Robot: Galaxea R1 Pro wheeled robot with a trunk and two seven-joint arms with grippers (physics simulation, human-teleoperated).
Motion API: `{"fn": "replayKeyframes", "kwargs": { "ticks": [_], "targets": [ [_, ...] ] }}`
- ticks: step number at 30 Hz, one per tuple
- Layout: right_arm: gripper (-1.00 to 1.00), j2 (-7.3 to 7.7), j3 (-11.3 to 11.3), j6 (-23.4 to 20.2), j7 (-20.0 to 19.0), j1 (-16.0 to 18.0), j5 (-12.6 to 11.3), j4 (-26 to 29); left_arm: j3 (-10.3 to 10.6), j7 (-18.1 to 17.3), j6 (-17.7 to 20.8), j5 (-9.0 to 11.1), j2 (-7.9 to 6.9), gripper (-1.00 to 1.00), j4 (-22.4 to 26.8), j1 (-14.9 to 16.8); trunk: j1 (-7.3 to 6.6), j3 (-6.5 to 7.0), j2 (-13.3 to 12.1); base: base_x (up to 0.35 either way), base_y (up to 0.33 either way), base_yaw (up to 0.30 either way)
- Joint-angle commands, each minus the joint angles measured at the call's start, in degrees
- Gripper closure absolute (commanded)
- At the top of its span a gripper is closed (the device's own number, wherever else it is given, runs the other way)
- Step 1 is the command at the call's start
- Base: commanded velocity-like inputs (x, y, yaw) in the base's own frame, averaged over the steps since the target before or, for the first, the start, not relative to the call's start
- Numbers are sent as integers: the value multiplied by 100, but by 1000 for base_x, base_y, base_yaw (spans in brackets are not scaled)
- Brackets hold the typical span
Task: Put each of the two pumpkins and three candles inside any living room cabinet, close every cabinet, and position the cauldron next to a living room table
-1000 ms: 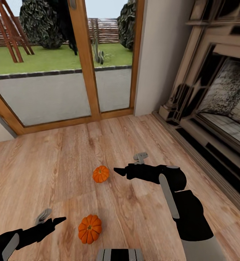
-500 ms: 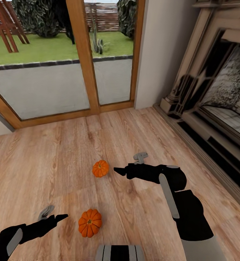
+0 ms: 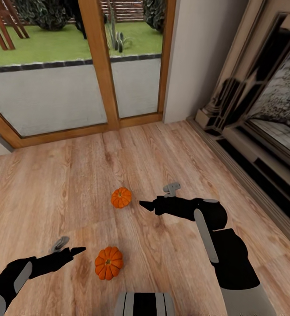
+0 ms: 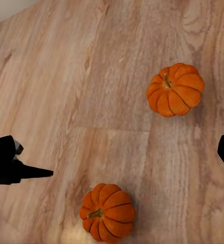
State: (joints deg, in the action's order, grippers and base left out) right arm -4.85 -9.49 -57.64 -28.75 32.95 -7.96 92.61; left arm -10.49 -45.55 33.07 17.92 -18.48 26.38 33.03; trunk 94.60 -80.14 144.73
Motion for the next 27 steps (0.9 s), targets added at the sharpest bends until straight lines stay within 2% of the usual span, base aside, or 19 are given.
{"fn": "replayKeyframes", "kwargs": {
  "ticks": [1,6,27],
  "targets": [
    [-100,-4,5,2,13,26,-39,3,51,-77,42,6,3,-100,-1,42,1,-27,3,0,0,0],
    [-100,-2,10,162,2,69,-39,3,161,-186,78,-8,40,-100,-1,250,14,-137,10,0,0,0],
    [-100,-7,51,305,1,114,-39,3,170,-151,78,-23,40,-100,-1,283,68,-603,38,0,0,0]
  ]
}}
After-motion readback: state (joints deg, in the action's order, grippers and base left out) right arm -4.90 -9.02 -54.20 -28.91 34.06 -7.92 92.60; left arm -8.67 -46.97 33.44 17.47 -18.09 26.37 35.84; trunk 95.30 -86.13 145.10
